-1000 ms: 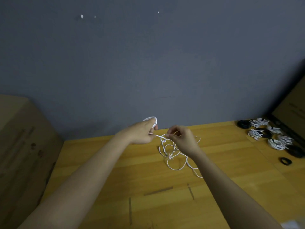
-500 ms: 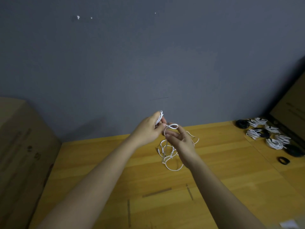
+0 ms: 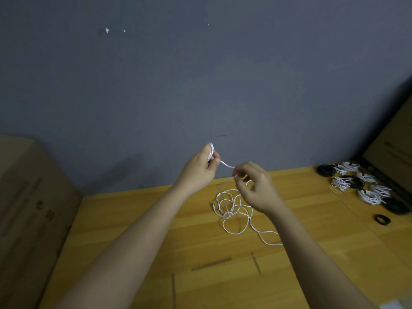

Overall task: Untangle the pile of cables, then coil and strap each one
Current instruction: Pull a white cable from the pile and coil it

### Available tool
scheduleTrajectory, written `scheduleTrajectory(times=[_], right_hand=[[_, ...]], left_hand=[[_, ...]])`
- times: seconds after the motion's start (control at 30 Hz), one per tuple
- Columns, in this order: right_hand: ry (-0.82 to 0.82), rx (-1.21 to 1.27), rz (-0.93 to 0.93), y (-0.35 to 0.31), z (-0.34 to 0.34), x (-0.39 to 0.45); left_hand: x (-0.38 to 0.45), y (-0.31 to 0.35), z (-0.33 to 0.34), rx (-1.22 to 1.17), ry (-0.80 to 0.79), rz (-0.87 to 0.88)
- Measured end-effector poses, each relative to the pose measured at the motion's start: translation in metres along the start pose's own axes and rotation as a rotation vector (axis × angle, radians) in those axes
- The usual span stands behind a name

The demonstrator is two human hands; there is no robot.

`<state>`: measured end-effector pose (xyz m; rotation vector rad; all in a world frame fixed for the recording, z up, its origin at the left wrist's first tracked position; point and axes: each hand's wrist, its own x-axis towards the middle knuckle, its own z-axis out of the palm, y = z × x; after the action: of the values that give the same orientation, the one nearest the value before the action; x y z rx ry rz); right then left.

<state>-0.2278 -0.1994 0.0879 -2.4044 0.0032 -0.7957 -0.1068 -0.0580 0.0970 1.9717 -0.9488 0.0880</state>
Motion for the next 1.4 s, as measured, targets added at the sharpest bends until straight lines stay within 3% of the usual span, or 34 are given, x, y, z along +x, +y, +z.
scheduleTrajectory(times=[0.23,0.3,0.4,0.47,0.6,0.67,0.83,1.03,1.1,1.23,1.33,1.4], right_hand=[[0.133,0.144,0.299,0.002,0.003,0.017],[0.169,-0.043,0.301,0.003,-0.002,0.022],[0.295,-0.62,0.139,-0.001,-0.013,0.047],[0.278,-0.676,0.168,-0.007,-0.026,0.077],[0.402,-0.445,0.222,-0.019,-0.068,0.146],[0.498,-0.286,0.156,-0.032,-0.094,0.173],[0.535,-0.091,-0.025,-0.067,-0.158,0.234],[0.746,0.396,-0.184,-0.107,-0.202,0.269],[0.665,0.407,-0.105,-0.089,-0.183,0.259],[0.081,0.377,0.185,-0.047,-0.129,0.222],[0.085,0.655,0.286,-0.056,-0.135,0.224],[0.104,0.711,0.247,-0.067,-0.145,0.227]], left_hand=[[0.013,0.011,-0.005,-0.015,0.078,0.065],[0.019,0.016,-0.01,0.008,0.078,0.101],[0.032,0.038,-0.014,0.054,0.029,0.198],[0.047,0.059,-0.018,0.087,0.027,0.226],[0.099,0.114,-0.05,0.032,0.093,0.214],[0.128,0.144,-0.074,0.006,0.101,0.226],[0.183,0.21,-0.132,0.057,0.148,0.301],[0.202,0.255,-0.164,0.021,0.267,0.454],[0.198,0.238,-0.157,0.156,0.195,0.437],[0.184,0.186,-0.133,0.443,-0.076,0.284],[0.183,0.177,-0.135,0.319,0.017,0.251],[0.184,0.172,-0.141,0.212,0.129,0.243]])
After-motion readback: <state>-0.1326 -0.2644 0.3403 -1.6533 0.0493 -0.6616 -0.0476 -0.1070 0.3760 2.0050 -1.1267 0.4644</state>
